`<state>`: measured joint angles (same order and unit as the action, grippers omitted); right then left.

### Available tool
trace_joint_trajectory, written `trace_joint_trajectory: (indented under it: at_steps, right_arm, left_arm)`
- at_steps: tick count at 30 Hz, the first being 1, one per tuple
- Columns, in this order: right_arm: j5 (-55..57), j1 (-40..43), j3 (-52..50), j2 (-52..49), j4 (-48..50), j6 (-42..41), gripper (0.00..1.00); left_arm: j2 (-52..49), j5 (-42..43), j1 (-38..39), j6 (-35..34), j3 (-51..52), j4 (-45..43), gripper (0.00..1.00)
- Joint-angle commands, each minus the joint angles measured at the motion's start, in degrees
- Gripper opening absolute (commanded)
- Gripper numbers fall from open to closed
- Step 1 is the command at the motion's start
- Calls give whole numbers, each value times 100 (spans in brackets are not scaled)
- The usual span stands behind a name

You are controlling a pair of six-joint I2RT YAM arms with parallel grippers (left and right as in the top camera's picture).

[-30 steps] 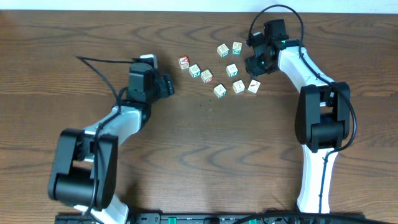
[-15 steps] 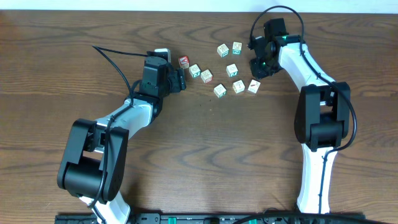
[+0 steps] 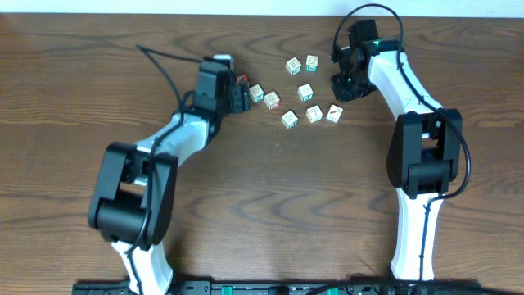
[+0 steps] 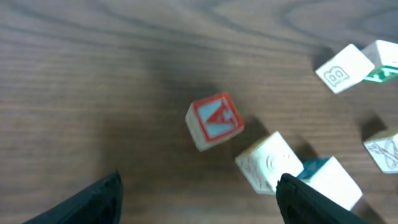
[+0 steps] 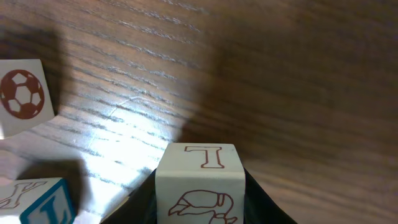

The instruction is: Lift 5 blocks

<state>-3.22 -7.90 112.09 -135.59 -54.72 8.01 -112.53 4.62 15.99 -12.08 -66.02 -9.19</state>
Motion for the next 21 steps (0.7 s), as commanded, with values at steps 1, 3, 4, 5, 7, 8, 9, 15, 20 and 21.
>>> trace_joint_trajectory:
  at_steps: [1,3,4,5,7,8,9,15,20,21]
  right_arm:
    - [44,42,160,-90,-76,-319,27]
    - [44,46,160,-90,-157,-463,26]
    - [44,50,160,-90,-205,-540,26]
    - [44,57,160,-90,-258,-590,26]
    - [55,74,160,-90,-317,-636,26]
    - [83,81,160,-90,-339,-684,25]
    - [114,83,160,-90,-372,-741,25]
    - [125,83,160,-83,-577,-844,9]
    - [125,74,232,70,-820,-986,1]
    - [129,70,247,149,-896,-1034,1]
  left_arm:
    - [-378,81,55,63,-708,337,79]
    - [-566,66,83,-96,-1054,595,79]
    - [-658,66,87,-205,-1202,675,79]
    - [-741,66,87,-330,-1338,732,79]
    - [-896,66,87,-656,-1543,774,79]
    - [-949,66,87,-811,-1604,789,79]
    - [-999,63,87,-951,-1652,791,79]
    - [-1147,-146,90,-1421,-1696,835,79]
    - [-1152,-151,109,-1416,-1696,866,79]
    - [-1150,-151,111,-1419,-1696,841,79]
